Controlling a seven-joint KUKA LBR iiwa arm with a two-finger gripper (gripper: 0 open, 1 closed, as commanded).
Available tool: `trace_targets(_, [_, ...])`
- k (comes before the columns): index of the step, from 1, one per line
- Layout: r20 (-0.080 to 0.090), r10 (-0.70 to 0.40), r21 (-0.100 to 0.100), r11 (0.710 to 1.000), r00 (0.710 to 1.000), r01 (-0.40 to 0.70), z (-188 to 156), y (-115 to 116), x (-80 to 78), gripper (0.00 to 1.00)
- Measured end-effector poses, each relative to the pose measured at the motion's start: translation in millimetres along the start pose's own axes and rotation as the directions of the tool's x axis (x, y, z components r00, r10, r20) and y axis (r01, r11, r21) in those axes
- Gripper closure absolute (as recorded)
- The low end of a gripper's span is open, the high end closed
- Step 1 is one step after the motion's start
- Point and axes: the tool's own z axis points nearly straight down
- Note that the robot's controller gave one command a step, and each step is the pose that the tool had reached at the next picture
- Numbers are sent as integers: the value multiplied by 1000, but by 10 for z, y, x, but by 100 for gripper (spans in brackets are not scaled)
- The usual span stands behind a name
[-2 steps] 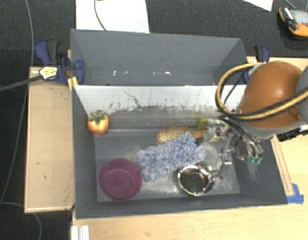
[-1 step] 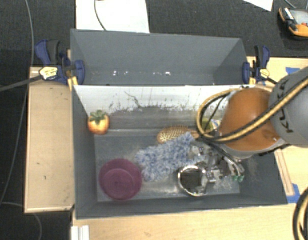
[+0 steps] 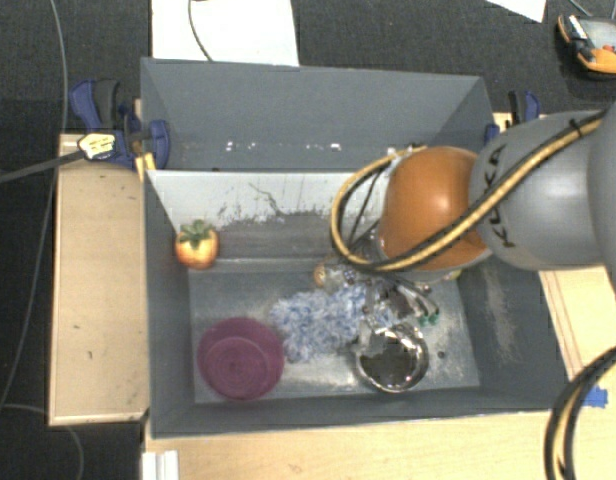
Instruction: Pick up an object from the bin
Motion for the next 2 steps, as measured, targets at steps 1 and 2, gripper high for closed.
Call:
trace_targets(1, [0,236,-1,972,972,-236,189,-225,429,0])
trace_targets(2, [7,83,-2,997,997,-83,127,-174,225,0])
